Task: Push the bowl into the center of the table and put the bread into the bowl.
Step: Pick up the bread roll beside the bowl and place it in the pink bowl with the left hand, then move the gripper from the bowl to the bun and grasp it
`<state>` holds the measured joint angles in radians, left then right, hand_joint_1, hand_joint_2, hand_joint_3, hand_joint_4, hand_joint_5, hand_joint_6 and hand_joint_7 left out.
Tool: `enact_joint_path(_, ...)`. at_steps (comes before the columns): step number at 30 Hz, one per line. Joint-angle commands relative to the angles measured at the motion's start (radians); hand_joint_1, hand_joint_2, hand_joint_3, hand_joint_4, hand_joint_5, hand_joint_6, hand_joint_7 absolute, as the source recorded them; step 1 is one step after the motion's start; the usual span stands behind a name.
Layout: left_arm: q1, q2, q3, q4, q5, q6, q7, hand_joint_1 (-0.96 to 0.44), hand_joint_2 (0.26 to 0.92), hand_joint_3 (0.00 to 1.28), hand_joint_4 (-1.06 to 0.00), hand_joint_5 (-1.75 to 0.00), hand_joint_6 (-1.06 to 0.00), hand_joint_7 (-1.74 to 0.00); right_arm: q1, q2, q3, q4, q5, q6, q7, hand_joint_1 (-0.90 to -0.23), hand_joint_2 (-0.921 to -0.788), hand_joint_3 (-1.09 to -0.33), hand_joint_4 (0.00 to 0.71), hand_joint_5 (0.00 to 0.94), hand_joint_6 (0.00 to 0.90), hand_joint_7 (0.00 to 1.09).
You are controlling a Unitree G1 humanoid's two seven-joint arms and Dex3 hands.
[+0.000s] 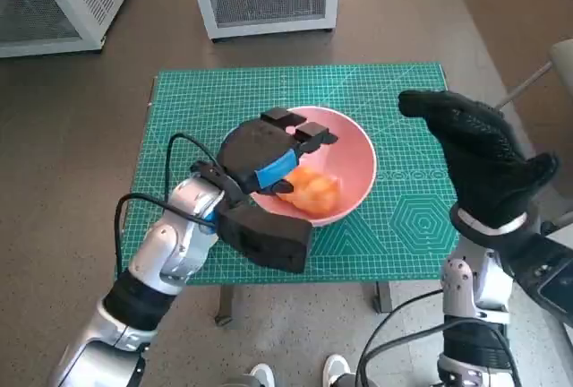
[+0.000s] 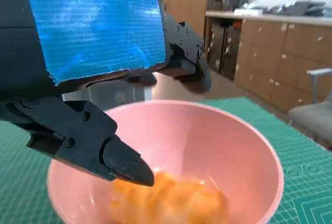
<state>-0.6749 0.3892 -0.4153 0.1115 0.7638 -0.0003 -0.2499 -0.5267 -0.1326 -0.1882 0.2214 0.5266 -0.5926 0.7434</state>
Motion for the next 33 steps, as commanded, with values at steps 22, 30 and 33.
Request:
enact_joint_path(22,0.229,0.174,0.328,-0.640,-0.138,0.224,-0.343,-0.25,0.740,0.00,-0.18,-0.01,-0.30,-0.10,0.025,0.011,0.017,-0.009,0.000,0.022,-0.014,-0.517,-0.921,-0.495,0.354,0.002,0.116,0.54)
enact_joint_path(30,0.318,0.268,0.430,-0.793,-0.158,0.379,-0.511,-0.11,0.675,0.00,-0.17,0.00,-0.32,-0.08,0.026,0.010,0.016,-0.015,0.007,0.030,-0.006,-0.517,-0.921,-0.495,0.354,0.002,0.114,0.55)
enact_joint_path(33,0.347,0.283,0.453,-0.824,-0.159,0.420,-0.536,-0.10,0.664,0.00,-0.17,0.00,-0.32,-0.07,0.026,0.008,0.016,-0.018,0.009,0.034,-0.005,-0.517,-0.921,-0.495,0.355,0.002,0.113,0.55)
